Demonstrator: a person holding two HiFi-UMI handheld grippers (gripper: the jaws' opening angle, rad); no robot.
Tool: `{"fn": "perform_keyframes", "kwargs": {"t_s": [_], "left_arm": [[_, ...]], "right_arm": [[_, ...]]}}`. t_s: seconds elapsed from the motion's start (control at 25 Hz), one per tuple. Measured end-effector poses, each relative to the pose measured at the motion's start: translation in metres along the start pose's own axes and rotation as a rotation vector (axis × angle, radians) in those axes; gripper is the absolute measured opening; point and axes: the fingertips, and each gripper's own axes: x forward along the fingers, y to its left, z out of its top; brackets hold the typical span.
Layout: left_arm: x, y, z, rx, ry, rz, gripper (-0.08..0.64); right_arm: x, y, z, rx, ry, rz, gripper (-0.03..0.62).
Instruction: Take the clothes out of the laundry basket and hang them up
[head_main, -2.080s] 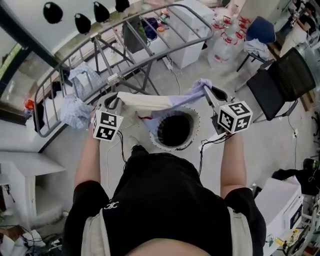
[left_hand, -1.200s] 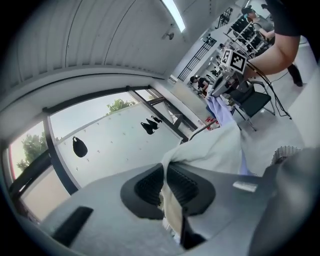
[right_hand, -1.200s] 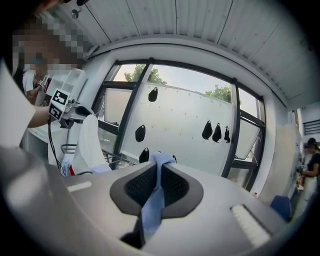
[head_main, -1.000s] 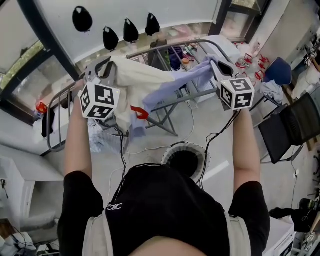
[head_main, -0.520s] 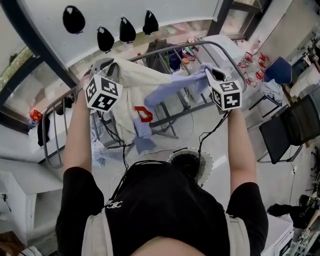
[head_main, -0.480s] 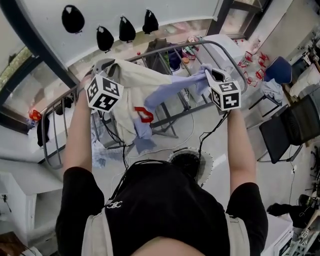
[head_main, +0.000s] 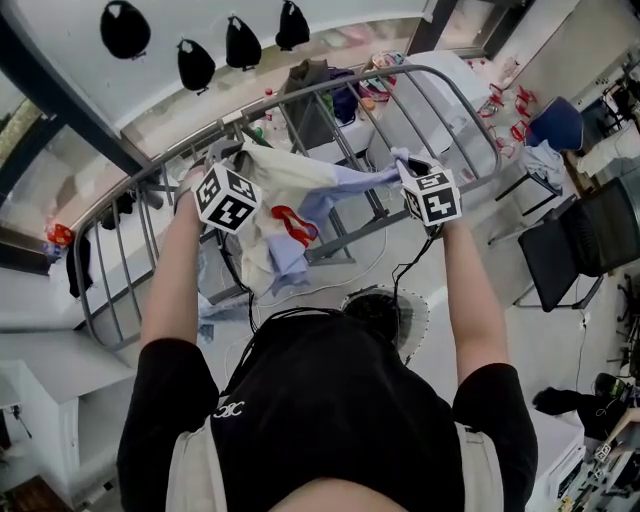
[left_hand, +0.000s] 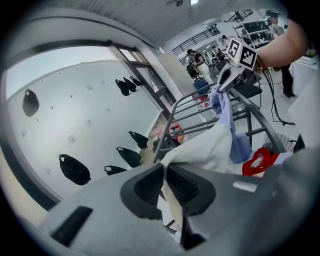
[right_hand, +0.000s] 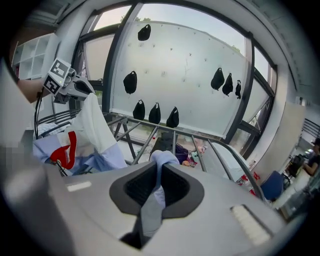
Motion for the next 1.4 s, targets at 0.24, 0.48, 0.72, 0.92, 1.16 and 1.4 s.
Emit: {"fn": "perform_keyframes", "kwargs": {"t_s": [0.24, 0.48, 0.72, 0.92, 1.16, 1.4], "left_arm": [[0.018, -0.020, -0.030, -0.050, 0.049, -0.037, 0.037], [0.016, -0.029, -0.044, -0.115, 0.051, -0.071, 0.176], [-0.008, -0.028, -0.044, -0.237, -0.006, -0.053, 0.195], [-0.044, -0.017, -0.028, -0.373, -0.123, 0.055, 0.135], [-0.095, -0.030, 0.009, -0.474, -0.255, 0.139, 0.029], [-0.140, -0.066, 0.046, -0.594, -0.378, 0.139, 0.002]], "right_arm": [[0.019, 0.019, -0.030, -0.067, 0.117, 0.022, 0.043], [0.022, 0.025, -0.034, -0.039, 0.136, 0.053, 0.155], [0.006, 0.021, -0.040, 0.006, 0.154, 0.033, 0.178], [-0.017, 0.017, -0.045, 0.087, 0.134, 0.024, 0.186], [-0.054, 0.019, -0.042, 0.132, 0.063, -0.009, 0.184], [-0.110, 0.014, -0.026, 0.170, -0.179, -0.087, 0.109]]}}
